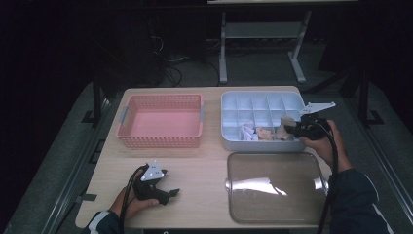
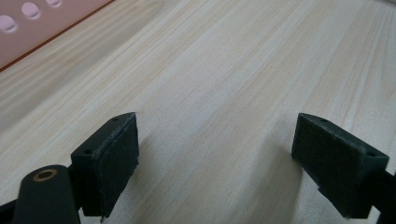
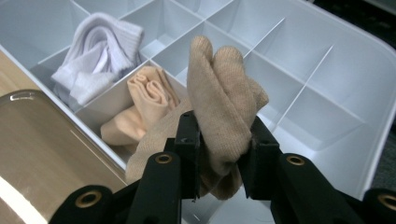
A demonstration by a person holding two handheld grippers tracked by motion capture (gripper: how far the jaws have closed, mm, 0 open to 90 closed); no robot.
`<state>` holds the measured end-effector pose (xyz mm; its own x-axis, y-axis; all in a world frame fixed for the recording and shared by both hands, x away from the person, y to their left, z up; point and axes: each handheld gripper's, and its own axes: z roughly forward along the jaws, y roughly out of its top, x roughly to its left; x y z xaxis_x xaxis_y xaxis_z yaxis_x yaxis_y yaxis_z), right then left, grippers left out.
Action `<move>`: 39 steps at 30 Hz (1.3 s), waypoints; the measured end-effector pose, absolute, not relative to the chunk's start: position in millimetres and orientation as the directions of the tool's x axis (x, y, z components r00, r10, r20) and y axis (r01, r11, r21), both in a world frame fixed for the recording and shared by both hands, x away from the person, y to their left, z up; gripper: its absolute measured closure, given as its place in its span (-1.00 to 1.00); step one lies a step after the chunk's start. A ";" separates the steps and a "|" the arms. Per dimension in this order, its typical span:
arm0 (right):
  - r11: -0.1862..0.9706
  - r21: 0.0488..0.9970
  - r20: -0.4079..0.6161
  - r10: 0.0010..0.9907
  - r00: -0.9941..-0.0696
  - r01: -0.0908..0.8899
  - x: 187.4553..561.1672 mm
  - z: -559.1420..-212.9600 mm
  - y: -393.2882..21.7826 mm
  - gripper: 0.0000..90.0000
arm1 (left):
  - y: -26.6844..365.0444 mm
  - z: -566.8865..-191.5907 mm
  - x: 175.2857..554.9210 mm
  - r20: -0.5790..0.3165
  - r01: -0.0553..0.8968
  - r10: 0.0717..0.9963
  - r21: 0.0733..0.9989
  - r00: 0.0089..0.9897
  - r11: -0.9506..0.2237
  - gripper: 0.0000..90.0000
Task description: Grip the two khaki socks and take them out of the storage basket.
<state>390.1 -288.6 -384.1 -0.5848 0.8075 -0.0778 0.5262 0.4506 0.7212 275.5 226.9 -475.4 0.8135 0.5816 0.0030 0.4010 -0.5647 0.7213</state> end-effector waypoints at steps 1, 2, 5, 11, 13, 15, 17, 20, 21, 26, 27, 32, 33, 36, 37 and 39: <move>0.453 0.713 -0.071 0.807 -0.587 0.535 391.4 -385.9 -287.8 0.56 | 226.9 -475.4 275.5 0.003 0.401 0.582 0.721 0.813 -0.565 -0.69; 0.459 0.707 -0.074 0.805 -0.589 0.538 392.3 -386.9 -287.4 0.56 | 226.8 -475.4 275.6 0.003 0.401 0.582 0.722 0.813 -0.564 -0.69; 0.466 0.696 -0.071 0.802 -0.593 0.547 395.0 -389.6 -286.0 0.56 | 226.5 -475.5 275.7 0.001 0.403 0.584 0.722 0.812 -0.562 -0.69; 0.485 0.666 -0.091 0.807 -0.584 0.567 401.4 -395.4 -284.1 0.55 | 226.2 -475.5 276.0 0.000 0.404 0.585 0.723 0.811 -0.561 -0.69; 0.489 0.657 -0.103 0.812 -0.574 0.574 403.2 -395.8 -285.0 0.55 | 226.2 -475.4 276.0 0.000 0.405 0.585 0.722 0.811 -0.561 -0.69; 0.482 0.665 -0.100 0.815 -0.571 0.571 402.6 -392.8 -287.0 0.56 | 226.2 -475.5 276.1 0.000 0.404 0.585 0.723 0.811 -0.561 -0.69; 0.487 0.674 -0.129 0.818 -0.560 0.555 400.5 -387.7 -287.8 0.56 | 226.1 -475.5 276.2 -0.001 0.405 0.585 0.723 0.811 -0.560 -0.69; 0.491 0.673 -0.152 0.824 -0.546 0.553 399.2 -384.8 -287.1 0.56 | 226.1 -475.6 276.3 0.000 0.404 0.584 0.723 0.811 -0.561 -0.69; 0.500 0.666 -0.166 0.823 -0.544 0.553 399.6 -385.2 -286.4 0.56 | 226.1 -475.6 276.3 0.000 0.404 0.585 0.723 0.811 -0.561 -0.69; 0.532 0.644 -0.194 0.809 -0.555 0.549 400.8 -390.1 -280.4 0.56 | 226.1 -475.5 276.3 0.000 0.404 0.585 0.722 0.811 -0.561 -0.69; 0.531 0.643 -0.184 0.806 -0.562 0.551 401.2 -391.0 -279.5 0.56 | 226.1 -475.6 276.4 0.001 0.404 0.585 0.723 0.811 -0.561 -0.69; 0.582 0.576 -0.164 0.770 -0.616 0.574 407.8 -403.5 -272.2 0.56 | 226.0 -475.6 276.4 0.000 0.404 0.586 0.723 0.811 -0.560 -0.69; 0.590 0.561 -0.160 0.765 -0.624 0.580 410.2 -406.8 -271.2 0.55 | 226.0 -475.6 276.5 0.001 0.404 0.585 0.723 0.811 -0.561 -0.69; 0.611 0.512 -0.129 0.750 -0.649 0.604 417.2 -412.8 -269.3 0.49 | 226.0 -475.6 276.4 0.000 0.404 0.586 0.723 0.811 -0.560 -0.69; 0.608 0.512 -0.125 0.751 -0.648 0.607 418.6 -412.5 -269.8 0.44 | 226.0 -475.6 276.4 0.000 0.404 0.586 0.723 0.811 -0.560 -0.69; 0.591 0.524 -0.104 0.759 -0.643 0.613 419.0 -410.5 -271.2 0.38 | 226.0 -475.6 276.4 0.000 0.404 0.585 0.723 0.811 -0.560 -0.69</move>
